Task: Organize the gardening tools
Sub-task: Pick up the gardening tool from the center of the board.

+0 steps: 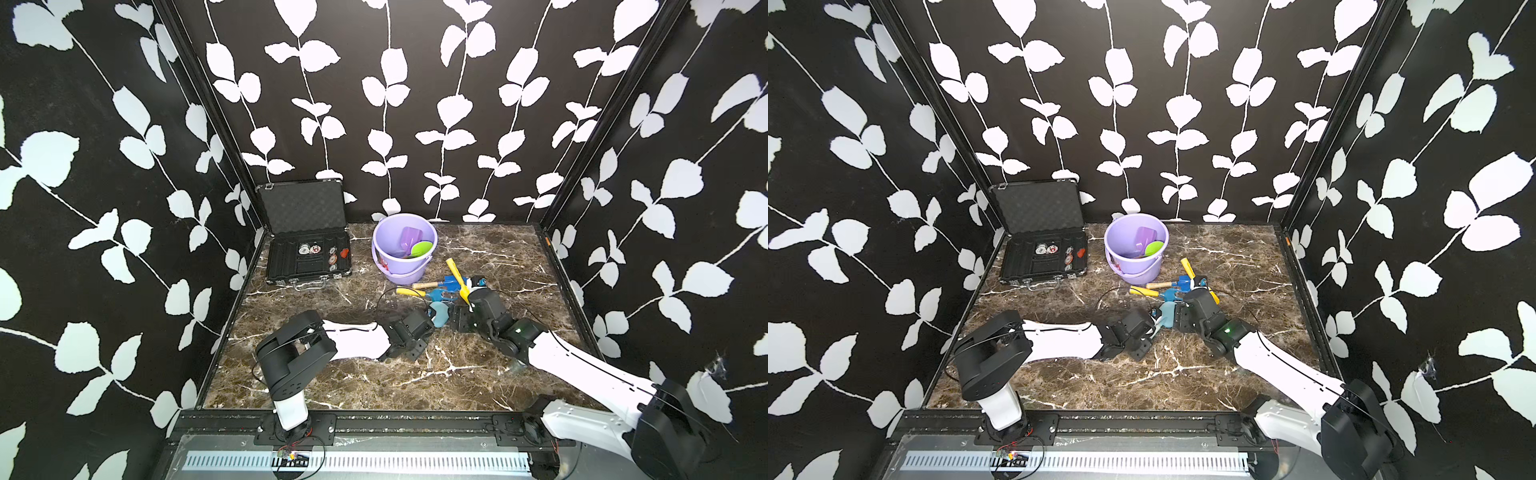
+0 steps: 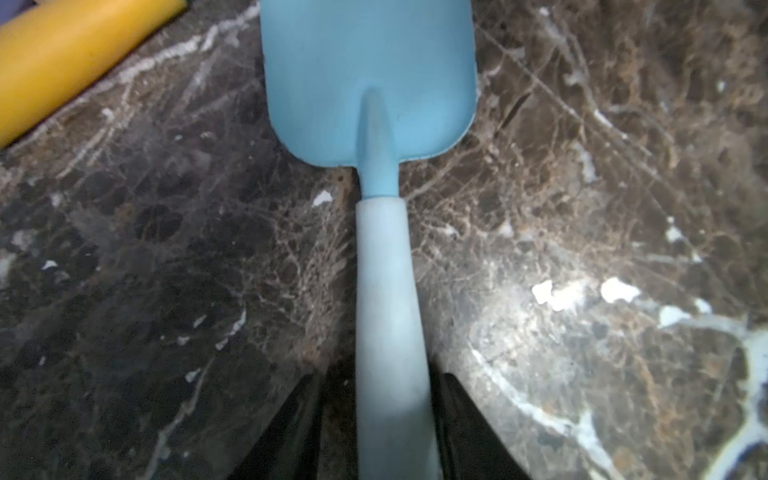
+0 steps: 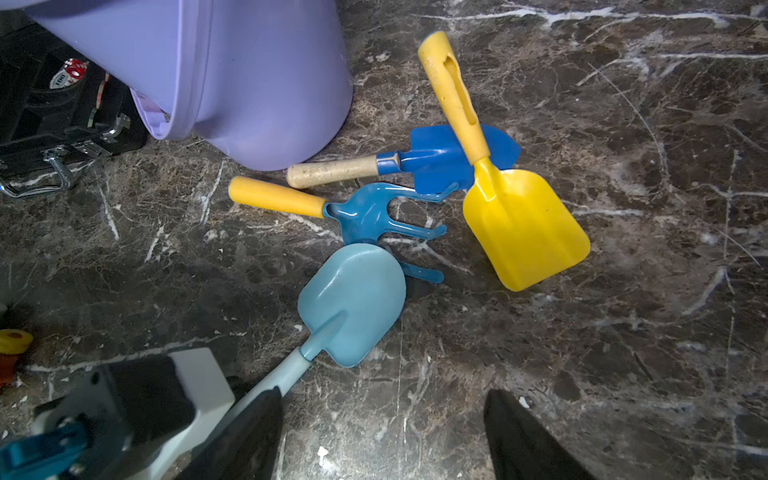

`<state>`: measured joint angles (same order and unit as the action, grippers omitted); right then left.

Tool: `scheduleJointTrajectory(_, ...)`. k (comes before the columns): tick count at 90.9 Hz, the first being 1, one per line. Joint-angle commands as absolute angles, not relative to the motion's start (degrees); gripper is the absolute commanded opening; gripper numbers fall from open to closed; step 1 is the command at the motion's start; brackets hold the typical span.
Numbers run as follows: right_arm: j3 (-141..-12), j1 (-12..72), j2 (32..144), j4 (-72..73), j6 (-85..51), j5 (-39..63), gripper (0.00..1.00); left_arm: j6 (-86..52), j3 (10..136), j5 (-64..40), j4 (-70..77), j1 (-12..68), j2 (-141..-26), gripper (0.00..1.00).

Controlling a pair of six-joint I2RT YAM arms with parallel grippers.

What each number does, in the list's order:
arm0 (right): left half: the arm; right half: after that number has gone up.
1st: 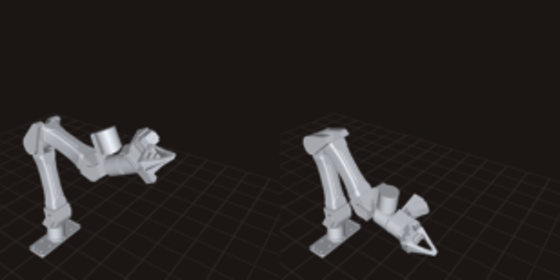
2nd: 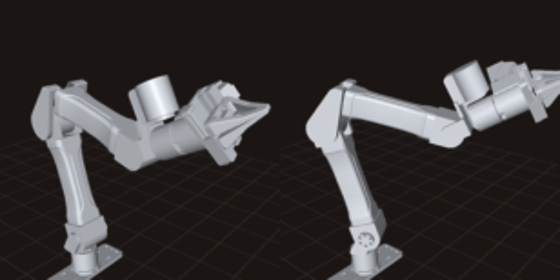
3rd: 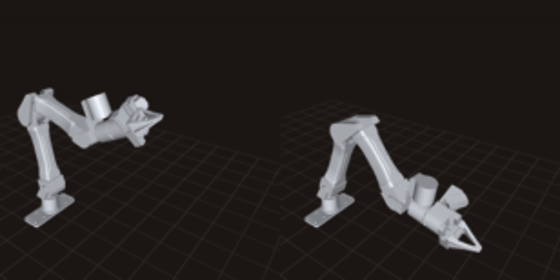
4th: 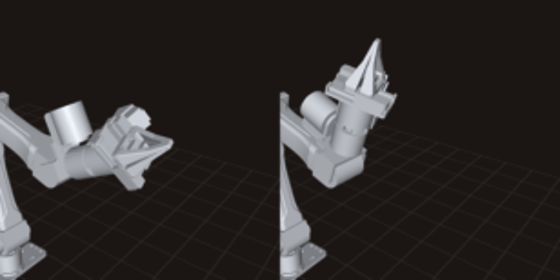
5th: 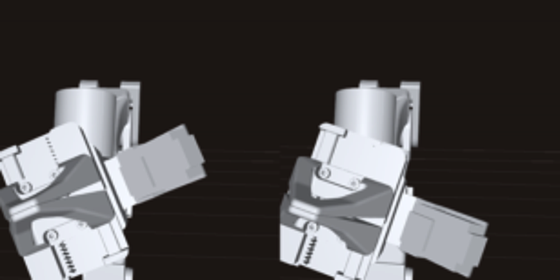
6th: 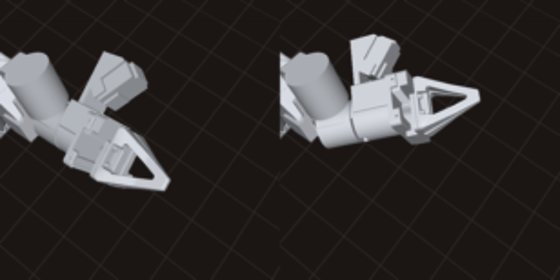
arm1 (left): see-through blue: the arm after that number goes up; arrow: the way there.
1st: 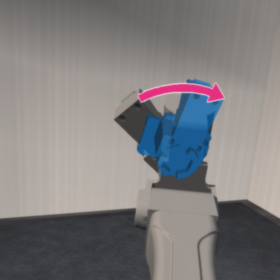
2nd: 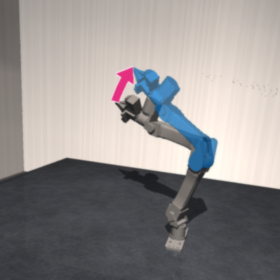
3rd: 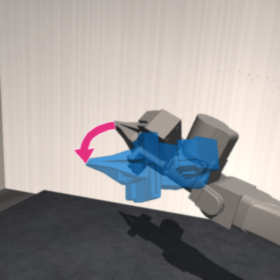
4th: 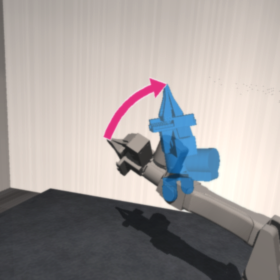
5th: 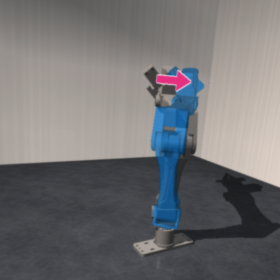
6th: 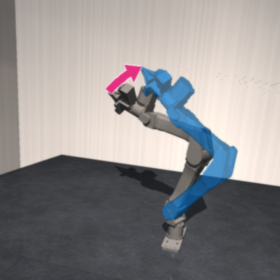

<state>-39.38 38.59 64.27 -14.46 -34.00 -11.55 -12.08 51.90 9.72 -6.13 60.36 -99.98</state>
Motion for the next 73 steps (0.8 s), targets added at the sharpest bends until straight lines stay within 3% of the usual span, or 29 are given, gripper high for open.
scheduleJointTrajectory(1,-38.8,38.4,63.5,-14.2,-33.4,-12.9,0.79,-11.3,52.4,10.1,-8.9,60.6,-100.2,0.37)
scheduleJointTrajectory(20,-38.8,38.4,63.9,-13.8,-34.2,-12.8,0.79,-11.9,50.1,10.0,-7.2,60.7,-99.3,0.00)
scheduleJointTrajectory(73,-41.5,38.2,65.9,-5.7,-36.4,3.5,0.77,-13.0,27.5,18.6,20.4,60.7,-78.3,0.00)
